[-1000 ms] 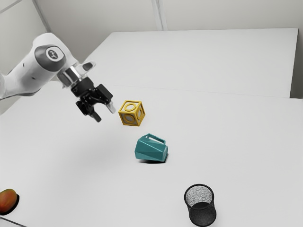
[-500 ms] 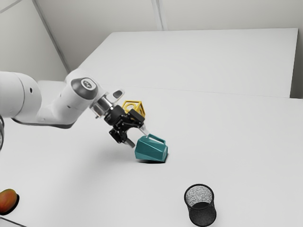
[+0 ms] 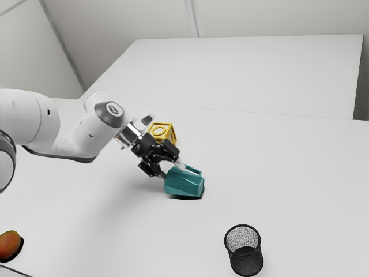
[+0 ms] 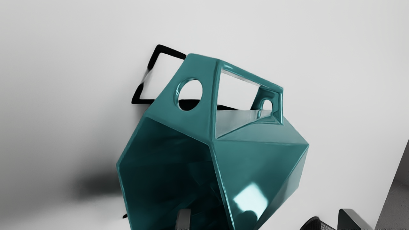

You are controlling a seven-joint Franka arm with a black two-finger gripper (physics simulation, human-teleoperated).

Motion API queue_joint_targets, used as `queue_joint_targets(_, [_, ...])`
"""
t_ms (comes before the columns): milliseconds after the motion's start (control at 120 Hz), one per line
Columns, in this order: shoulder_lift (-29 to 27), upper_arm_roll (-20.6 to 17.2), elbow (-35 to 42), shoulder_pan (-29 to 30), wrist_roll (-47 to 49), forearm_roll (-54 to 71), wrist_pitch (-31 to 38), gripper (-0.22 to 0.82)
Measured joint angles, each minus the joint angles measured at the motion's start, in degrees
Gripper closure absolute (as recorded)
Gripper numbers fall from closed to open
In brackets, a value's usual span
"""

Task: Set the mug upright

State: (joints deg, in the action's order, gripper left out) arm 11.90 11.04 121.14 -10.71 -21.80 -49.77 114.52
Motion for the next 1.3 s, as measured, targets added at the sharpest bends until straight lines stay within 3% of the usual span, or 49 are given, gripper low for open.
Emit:
queue_joint_targets(167, [0.8, -0.3, 0.0, -1.0, -0.7, -1.4, 0.5, 0.23])
queue_joint_targets(342, [0.6, -0.6, -0.1, -1.2, -1.1, -2.1, 0.8, 0.53])
queue_joint_targets(433, [0.6, -0.8, -0.3, -1.2, -1.2, -2.2, 0.8, 0.61])
queue_joint_targets(658, [0.5, -2.0, -1.6, -1.2, -0.7, -2.2, 1.0, 0.73])
queue_joint_targets(942, [-0.7, -2.2, -2.4, -1.3, 0.8, -1.1, 0.9, 0.76])
queue_joint_targets(1067, [-4.3, -2.1, -2.2, -2.8, 1.5, 8.4, 3.4, 0.77])
queue_joint_targets(1300, [-6.4, -1.8, -2.3, -3.4, 5.4, 43.6, 7.4, 0.78])
